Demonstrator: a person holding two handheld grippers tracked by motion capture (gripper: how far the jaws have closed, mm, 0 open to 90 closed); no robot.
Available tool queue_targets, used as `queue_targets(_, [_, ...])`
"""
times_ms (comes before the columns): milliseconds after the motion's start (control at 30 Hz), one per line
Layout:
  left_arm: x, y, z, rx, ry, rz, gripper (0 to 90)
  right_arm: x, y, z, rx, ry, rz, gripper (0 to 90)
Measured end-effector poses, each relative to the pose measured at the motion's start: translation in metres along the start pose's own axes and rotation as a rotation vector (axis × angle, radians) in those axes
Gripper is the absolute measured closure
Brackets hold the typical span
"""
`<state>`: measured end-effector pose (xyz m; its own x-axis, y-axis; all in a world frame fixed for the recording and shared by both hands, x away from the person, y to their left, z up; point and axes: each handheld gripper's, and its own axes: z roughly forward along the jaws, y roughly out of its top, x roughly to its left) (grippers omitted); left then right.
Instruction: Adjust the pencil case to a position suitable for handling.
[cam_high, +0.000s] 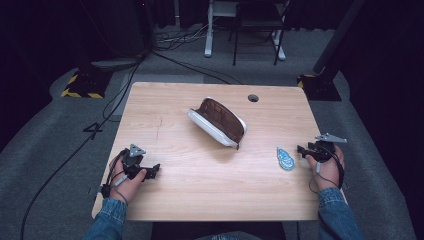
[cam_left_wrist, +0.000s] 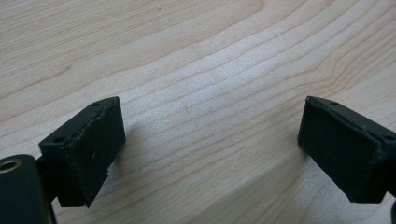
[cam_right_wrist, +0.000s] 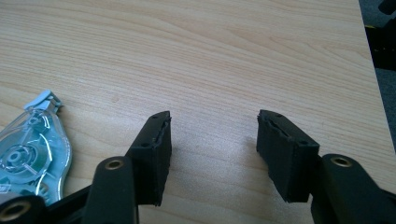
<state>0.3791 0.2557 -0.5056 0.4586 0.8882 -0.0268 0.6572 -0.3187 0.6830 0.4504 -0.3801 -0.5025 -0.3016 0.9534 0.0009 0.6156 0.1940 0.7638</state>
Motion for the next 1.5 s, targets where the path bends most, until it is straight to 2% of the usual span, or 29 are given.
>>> queue_targets(833, [0.000, 0.000, 0.000, 0.003, 0.003, -0.002, 7.2, 0.001, 0.000, 0.000, 0.000, 0.001, 0.000, 41.5])
queue_targets(1000, [0.000, 0.000, 0.000, 0.002, 0.003, -0.002, 7.2, 0.001, 0.004, -0.007, 0.002, 0.027, 0.015, 42.1])
queue_targets(1500, [0.000, 0.000, 0.000, 0.003, 0.003, -0.002, 7.1, 0.021, 0.028, -0.030, -0.027, 0.090, -0.042, 42.2])
